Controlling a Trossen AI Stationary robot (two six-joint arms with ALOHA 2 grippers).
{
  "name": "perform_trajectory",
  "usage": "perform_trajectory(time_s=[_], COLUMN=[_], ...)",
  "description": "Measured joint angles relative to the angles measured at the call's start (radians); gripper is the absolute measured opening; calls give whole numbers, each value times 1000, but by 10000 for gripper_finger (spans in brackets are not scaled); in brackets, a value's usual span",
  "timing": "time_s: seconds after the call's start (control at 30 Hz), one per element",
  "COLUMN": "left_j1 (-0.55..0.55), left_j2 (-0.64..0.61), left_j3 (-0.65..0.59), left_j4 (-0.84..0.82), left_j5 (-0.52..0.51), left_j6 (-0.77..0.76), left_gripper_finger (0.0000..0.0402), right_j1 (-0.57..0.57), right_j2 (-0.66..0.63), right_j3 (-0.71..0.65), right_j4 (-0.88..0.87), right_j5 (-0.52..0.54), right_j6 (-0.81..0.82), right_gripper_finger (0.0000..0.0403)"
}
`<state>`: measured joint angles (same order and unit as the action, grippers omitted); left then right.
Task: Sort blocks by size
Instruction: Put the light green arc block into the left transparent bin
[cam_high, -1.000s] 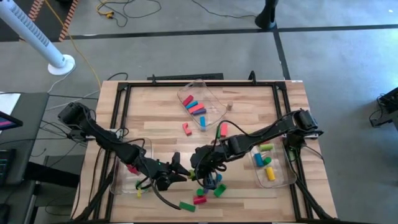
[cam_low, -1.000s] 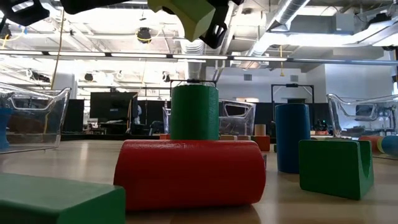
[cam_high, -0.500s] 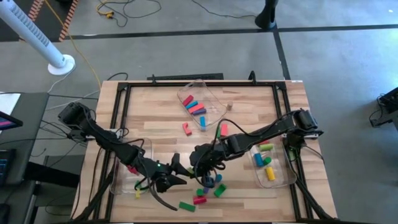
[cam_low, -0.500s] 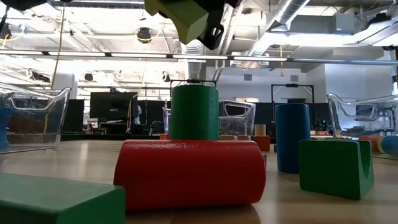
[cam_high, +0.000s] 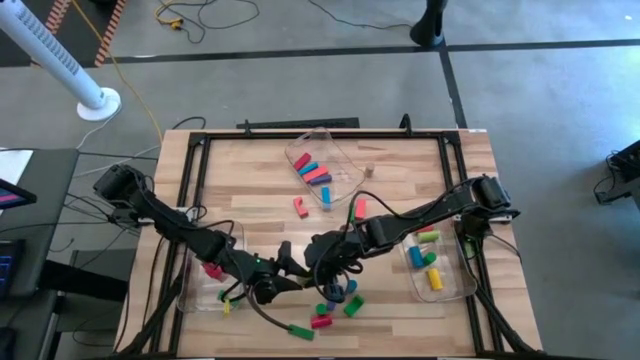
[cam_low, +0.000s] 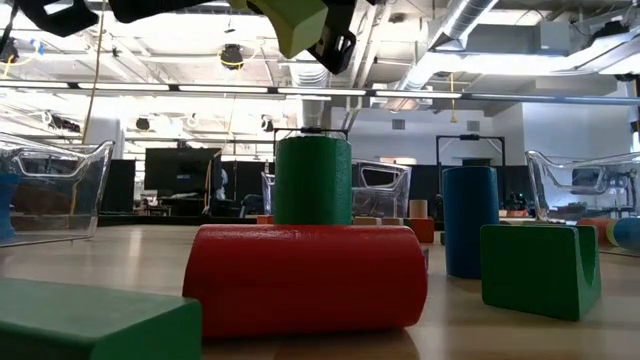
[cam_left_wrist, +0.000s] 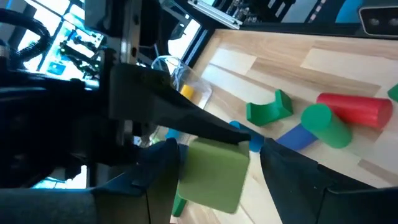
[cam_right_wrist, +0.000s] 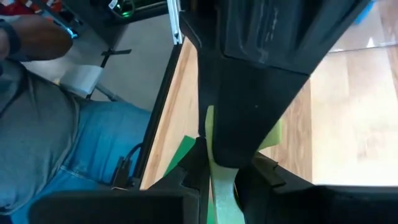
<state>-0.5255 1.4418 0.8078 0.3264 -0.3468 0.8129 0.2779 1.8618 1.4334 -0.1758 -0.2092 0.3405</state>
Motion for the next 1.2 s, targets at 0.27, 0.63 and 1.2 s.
perform_trajectory(time_s=[0.27, 0.63, 1.2], left_j1=[0, -1, -54], left_j2=[0, -1, 1], left_j3=[0, 0, 129], left_j4=[1, -24, -354], left_j5=[-20, -15, -66], left_j6=[10, 1, -112], left_gripper_finger=[182, 144, 140], right_j1=[0, 1, 9], right_j2=[0, 3, 0], right_j3=[0, -2, 1], right_j4=[19, 34, -61], right_j5=[-2, -6, 3], right_j6=[-2, -15, -28], right_gripper_finger=[88, 88, 232])
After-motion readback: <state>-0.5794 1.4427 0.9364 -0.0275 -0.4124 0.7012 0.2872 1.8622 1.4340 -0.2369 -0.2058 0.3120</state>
